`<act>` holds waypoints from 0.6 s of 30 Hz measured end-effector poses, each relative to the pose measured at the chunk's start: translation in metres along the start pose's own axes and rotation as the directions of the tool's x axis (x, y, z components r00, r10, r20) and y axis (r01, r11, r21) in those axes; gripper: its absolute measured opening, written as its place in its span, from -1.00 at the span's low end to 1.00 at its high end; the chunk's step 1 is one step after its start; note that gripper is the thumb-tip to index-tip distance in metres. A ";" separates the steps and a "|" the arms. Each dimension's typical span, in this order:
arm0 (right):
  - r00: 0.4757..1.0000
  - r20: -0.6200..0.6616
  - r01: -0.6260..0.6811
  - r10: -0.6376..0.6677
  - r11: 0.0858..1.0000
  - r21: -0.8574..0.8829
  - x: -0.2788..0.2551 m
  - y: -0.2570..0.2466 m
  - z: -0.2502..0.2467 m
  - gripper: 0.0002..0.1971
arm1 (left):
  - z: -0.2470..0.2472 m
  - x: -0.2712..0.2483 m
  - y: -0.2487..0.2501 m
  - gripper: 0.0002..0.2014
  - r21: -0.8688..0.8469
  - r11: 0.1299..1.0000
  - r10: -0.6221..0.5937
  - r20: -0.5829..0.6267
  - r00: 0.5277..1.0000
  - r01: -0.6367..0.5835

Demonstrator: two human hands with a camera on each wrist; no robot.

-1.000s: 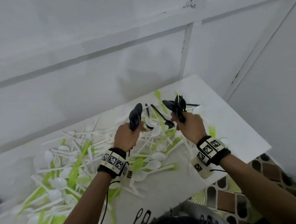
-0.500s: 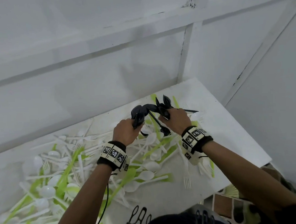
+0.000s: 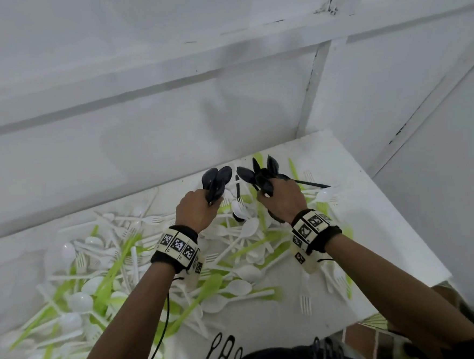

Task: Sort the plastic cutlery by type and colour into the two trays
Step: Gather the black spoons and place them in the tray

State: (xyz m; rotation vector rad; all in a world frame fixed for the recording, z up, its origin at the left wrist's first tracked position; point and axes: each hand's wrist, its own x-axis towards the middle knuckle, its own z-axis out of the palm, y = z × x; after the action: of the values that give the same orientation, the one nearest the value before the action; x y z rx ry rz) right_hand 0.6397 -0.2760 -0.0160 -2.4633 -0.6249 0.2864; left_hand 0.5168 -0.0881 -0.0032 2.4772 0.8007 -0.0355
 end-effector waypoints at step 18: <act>0.882 0.203 -0.282 0.426 0.131 0.950 -0.040 0.004 -0.023 -0.85 | -0.003 -0.017 0.066 -0.78 -0.529 0.843 0.303 0.320 0.898 -0.096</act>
State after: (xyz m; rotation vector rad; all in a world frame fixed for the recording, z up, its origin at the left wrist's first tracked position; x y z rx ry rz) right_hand 0.6142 -0.3104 0.0029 -1.2484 0.2712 0.5173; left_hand 0.5387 -0.1413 0.0345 1.9461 0.3107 -0.2143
